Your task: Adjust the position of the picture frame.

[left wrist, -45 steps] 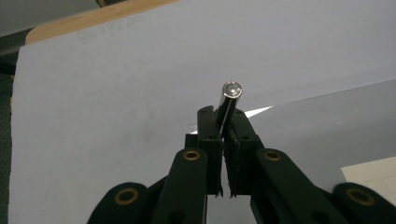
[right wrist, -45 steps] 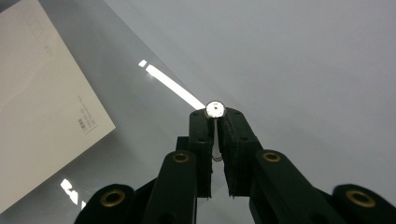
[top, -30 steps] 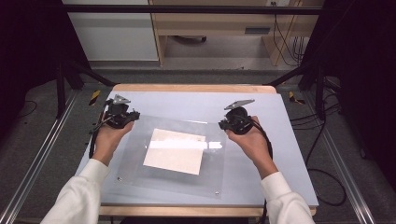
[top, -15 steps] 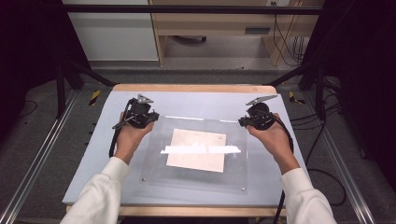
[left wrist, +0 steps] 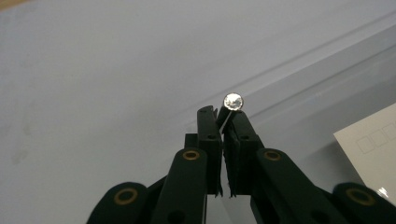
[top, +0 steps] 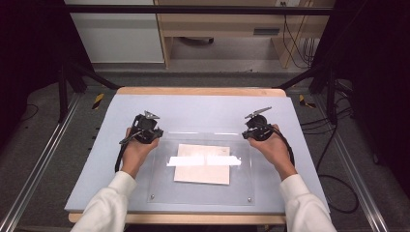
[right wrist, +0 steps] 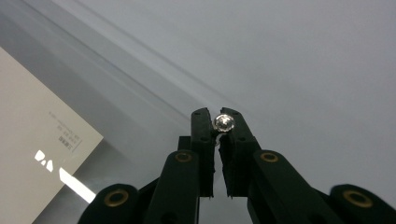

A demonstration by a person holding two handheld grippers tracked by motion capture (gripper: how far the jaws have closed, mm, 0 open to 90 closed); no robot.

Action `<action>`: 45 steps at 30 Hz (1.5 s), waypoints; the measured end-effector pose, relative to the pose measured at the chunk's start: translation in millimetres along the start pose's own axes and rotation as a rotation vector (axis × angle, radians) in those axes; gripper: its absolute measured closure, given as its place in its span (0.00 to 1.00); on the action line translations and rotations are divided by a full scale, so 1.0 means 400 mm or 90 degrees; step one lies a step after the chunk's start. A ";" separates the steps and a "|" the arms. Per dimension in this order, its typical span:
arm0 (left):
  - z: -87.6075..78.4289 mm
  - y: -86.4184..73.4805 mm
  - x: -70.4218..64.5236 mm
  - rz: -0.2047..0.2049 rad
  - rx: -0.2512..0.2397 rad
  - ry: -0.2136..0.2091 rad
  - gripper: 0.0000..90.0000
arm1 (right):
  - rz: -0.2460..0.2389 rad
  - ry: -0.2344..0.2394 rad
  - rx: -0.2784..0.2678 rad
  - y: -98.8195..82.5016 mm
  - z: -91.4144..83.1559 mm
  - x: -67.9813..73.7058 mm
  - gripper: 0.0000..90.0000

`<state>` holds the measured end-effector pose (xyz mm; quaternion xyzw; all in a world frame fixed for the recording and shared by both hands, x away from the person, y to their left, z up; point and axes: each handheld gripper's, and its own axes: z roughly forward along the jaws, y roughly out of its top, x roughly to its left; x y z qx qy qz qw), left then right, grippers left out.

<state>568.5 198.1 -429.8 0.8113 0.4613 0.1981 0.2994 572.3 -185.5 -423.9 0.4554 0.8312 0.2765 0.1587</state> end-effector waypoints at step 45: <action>-0.038 -0.095 -0.021 0.006 -0.178 0.034 0.08 | 0.015 -0.101 -0.242 -0.095 -0.056 0.067 0.17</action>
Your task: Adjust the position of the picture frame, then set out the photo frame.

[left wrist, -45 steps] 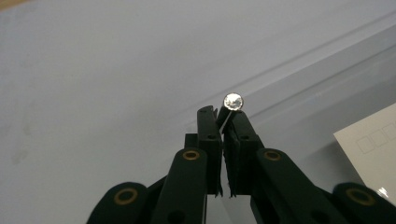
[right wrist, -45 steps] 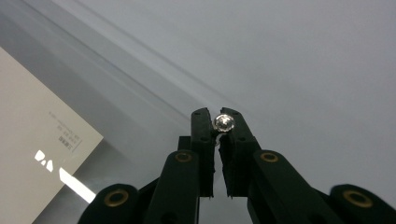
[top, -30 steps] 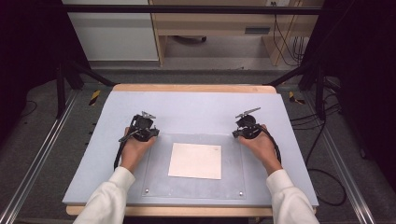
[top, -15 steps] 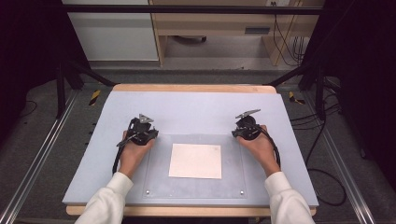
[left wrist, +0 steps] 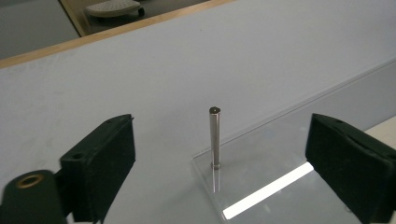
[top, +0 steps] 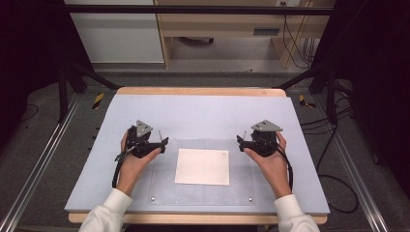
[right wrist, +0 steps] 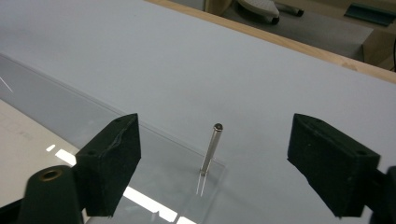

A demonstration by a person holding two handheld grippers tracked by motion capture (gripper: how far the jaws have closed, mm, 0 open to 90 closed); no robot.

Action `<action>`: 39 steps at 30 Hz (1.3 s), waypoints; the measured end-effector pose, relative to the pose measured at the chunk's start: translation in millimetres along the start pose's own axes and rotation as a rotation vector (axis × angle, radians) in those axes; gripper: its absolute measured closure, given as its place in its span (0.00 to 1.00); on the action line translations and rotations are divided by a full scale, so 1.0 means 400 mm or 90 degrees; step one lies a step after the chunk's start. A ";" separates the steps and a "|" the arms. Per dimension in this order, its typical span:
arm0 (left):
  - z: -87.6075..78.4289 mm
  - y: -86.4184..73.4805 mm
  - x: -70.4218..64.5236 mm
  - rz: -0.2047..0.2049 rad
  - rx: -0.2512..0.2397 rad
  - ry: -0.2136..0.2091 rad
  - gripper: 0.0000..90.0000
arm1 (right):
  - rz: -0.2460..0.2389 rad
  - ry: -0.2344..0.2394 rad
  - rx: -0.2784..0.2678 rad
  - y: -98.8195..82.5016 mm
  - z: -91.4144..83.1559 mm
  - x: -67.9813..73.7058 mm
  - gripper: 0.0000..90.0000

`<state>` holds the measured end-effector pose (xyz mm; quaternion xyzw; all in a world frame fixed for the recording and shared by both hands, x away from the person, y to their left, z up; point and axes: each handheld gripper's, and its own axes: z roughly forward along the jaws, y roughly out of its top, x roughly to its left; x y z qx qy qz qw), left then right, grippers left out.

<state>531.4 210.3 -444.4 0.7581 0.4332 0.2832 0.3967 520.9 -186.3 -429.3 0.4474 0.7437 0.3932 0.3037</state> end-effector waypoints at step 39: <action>0.023 -0.027 -0.022 -0.027 -0.055 0.037 0.77 | 0.022 -0.017 0.025 -0.018 0.074 -0.002 0.93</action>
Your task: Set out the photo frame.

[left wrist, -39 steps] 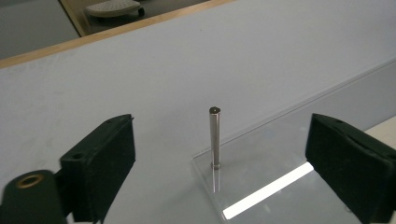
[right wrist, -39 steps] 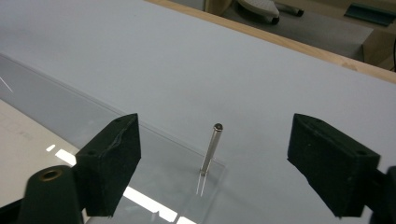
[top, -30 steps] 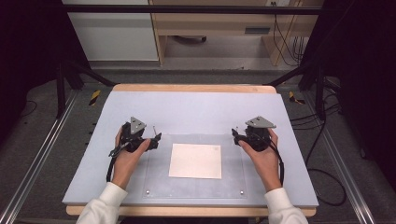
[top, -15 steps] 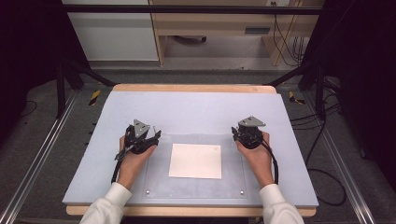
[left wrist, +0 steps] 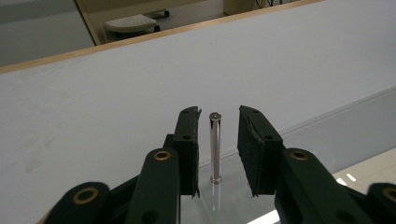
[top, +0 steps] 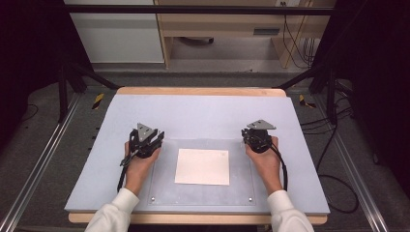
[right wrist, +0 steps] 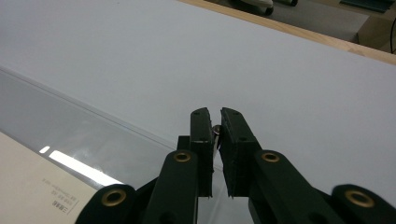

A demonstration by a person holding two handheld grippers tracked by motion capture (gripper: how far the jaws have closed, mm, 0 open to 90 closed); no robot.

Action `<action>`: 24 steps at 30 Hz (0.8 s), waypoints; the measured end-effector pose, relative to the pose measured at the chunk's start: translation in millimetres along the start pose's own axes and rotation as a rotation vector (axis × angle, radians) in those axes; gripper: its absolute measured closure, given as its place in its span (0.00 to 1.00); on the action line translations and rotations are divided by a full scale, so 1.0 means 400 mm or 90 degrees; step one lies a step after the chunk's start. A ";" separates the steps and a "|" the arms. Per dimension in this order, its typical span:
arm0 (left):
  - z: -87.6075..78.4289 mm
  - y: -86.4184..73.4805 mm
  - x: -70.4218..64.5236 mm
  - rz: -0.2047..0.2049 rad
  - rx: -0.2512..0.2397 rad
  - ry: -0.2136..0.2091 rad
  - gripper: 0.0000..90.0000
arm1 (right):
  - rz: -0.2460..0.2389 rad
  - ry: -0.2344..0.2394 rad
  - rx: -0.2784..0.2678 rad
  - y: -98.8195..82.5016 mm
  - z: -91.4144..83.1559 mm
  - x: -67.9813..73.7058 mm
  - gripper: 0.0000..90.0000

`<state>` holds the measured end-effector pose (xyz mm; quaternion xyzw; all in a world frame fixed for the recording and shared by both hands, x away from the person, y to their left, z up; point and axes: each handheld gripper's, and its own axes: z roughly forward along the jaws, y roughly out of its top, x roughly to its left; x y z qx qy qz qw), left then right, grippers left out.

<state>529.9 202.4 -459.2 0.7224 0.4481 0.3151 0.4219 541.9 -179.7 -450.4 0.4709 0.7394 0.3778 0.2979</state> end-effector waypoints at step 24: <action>0.031 -0.005 0.015 -0.014 0.018 -0.024 0.94 | 0.010 0.003 0.003 -0.005 0.011 -0.001 0.94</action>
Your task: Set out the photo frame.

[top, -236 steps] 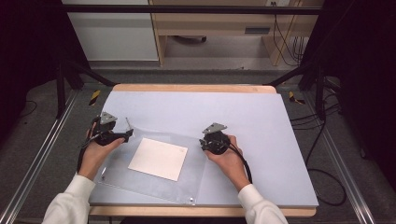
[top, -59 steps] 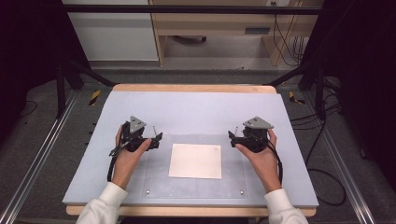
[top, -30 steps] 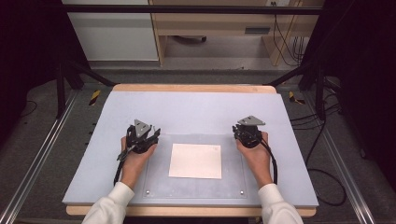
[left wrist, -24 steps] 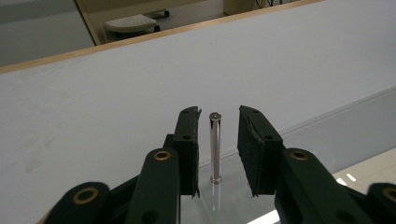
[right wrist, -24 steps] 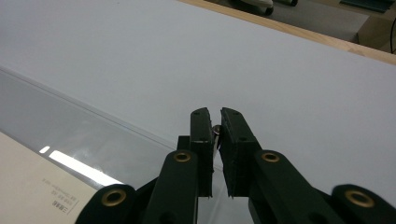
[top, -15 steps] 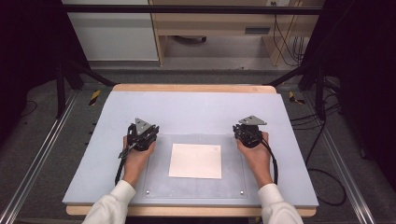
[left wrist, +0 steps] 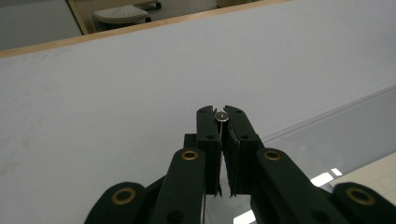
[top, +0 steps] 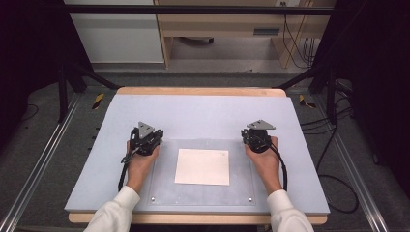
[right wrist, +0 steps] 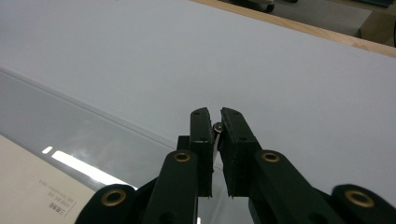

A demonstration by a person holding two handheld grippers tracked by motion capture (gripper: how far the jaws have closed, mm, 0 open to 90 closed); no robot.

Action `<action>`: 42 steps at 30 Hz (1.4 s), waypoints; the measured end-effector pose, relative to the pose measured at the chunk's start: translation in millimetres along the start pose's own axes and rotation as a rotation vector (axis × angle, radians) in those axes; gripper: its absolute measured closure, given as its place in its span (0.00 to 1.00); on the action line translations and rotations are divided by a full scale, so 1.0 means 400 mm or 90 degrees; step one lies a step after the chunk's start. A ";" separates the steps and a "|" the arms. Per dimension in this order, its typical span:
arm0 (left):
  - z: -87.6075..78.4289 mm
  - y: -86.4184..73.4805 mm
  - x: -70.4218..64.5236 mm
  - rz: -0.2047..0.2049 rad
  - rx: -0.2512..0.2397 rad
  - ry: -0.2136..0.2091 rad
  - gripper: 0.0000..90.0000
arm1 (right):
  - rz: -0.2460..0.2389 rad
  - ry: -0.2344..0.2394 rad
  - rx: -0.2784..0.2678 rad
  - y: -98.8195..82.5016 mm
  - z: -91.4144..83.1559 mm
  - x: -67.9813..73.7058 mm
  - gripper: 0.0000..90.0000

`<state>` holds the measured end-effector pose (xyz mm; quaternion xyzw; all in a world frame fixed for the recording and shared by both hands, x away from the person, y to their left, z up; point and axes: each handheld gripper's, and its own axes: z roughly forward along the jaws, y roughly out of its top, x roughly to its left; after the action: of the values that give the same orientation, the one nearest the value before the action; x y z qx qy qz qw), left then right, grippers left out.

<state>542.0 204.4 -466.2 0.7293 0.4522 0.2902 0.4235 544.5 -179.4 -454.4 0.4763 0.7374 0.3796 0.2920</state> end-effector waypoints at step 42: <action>0.041 0.091 0.048 -0.038 0.160 -0.060 0.95 | 0.062 0.070 0.142 0.079 0.037 -0.047 0.96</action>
<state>578.2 207.4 -441.0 0.7756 0.4864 0.1839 0.3578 578.6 -184.4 -434.5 0.5195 0.7661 0.3342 0.1776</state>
